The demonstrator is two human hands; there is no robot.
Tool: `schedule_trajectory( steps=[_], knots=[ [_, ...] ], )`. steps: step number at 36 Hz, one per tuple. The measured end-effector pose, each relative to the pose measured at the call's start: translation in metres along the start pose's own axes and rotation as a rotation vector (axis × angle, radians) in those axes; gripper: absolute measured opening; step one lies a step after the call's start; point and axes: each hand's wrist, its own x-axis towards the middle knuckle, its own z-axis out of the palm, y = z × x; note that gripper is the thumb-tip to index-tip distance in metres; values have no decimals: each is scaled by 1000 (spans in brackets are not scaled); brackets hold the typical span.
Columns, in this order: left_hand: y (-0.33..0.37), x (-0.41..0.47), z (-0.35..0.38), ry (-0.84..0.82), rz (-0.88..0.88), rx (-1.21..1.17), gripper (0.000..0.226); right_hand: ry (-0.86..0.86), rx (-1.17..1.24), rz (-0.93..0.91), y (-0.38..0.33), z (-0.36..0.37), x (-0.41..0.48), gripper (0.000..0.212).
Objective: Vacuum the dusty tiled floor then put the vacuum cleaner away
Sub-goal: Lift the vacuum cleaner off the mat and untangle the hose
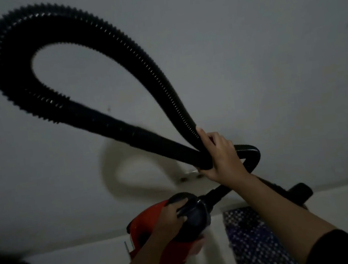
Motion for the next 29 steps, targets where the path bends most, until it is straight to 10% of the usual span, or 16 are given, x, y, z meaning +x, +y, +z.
schedule_trajectory(
  steps=[5,11,29],
  knots=[
    [-64,-16,-44,57,-121,10,83,11,-19,22,-59,57,9,126],
    [-140,-31,-70,87,-66,256,49,2,39,104,-83,128,-5,120],
    [-416,43,50,41,5,81,57,101,28,147,-43,371,-152,107]
  ],
)
